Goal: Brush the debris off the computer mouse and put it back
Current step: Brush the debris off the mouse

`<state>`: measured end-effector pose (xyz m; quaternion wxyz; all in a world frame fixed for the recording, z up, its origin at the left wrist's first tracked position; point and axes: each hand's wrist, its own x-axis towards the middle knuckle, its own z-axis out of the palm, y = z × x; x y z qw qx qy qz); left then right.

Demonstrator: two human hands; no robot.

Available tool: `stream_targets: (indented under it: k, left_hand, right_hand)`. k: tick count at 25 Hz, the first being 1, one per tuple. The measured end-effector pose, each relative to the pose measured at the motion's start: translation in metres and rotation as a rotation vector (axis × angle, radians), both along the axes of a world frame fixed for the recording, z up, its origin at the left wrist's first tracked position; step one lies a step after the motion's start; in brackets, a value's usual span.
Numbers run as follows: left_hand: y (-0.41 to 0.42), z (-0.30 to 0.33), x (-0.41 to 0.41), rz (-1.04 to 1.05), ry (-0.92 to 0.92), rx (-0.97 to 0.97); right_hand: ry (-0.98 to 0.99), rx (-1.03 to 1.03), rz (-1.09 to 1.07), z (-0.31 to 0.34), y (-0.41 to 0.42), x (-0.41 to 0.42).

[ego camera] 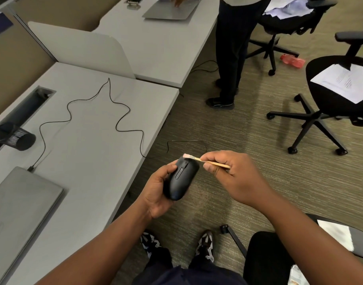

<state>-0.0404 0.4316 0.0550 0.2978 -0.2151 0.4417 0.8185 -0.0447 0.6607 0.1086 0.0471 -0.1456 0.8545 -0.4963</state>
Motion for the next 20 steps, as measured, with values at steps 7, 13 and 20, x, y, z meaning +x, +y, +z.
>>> stream_targets:
  k: [7, 13, 20]
  left_hand:
    - [-0.001, -0.001, 0.002, -0.145, 0.121, -0.123]
    - [-0.001, 0.000, 0.000, -0.114, 0.145, -0.194]
    - [0.002, 0.005, -0.006, 0.162, -0.161, 0.193]
  right_hand:
    - [-0.067, 0.022, 0.087, 0.009, 0.009, -0.009]
    - [-0.059, 0.029, -0.005, 0.006, 0.015, -0.008]
    - [-0.011, -0.120, -0.123, -0.011, -0.009, 0.019]
